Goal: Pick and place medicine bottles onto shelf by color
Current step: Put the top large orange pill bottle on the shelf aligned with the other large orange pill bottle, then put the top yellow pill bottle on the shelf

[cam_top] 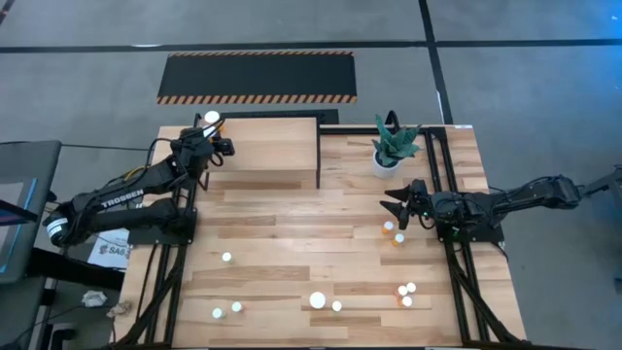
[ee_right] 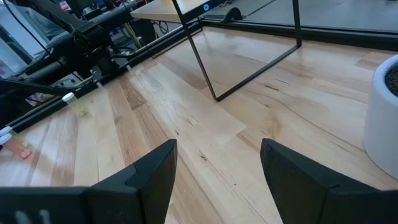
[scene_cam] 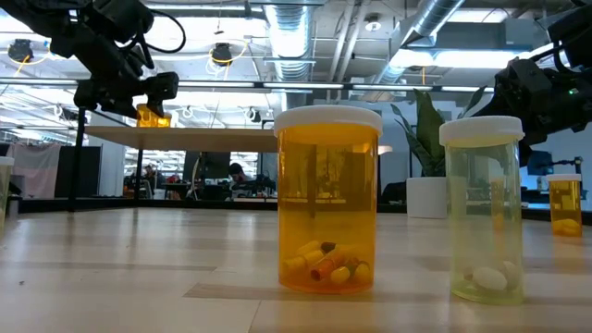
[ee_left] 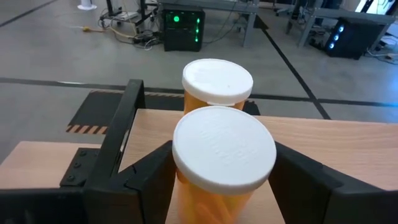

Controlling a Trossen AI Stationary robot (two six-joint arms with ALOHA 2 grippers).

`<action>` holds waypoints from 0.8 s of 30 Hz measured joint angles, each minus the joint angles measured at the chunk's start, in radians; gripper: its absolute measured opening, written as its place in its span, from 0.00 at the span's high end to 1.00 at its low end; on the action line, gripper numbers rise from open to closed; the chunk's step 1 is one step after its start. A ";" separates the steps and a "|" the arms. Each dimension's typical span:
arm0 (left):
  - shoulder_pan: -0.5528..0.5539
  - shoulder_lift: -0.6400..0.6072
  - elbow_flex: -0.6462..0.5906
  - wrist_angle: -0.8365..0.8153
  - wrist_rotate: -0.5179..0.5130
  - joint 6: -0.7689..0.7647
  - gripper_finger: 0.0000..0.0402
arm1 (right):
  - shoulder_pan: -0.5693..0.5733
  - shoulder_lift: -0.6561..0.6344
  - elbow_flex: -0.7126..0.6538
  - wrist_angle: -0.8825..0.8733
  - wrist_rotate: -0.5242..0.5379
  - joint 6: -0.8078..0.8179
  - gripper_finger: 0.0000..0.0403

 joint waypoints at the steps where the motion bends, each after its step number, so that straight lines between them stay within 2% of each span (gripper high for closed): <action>1: 0.000 0.000 0.000 0.000 0.001 0.000 0.42 | 0.000 0.000 0.000 0.000 0.000 0.000 0.37; 5: 0.000 0.000 0.000 0.000 0.008 0.001 0.38 | 0.000 0.000 0.000 0.000 0.000 0.000 0.37; 12: -0.002 -0.050 0.001 -0.004 0.023 0.017 0.38 | 0.000 0.000 0.000 0.000 0.000 0.000 0.37; 24: -0.002 -0.121 0.044 -0.116 0.069 0.010 0.38 | 0.000 0.000 0.000 0.000 0.000 0.000 0.37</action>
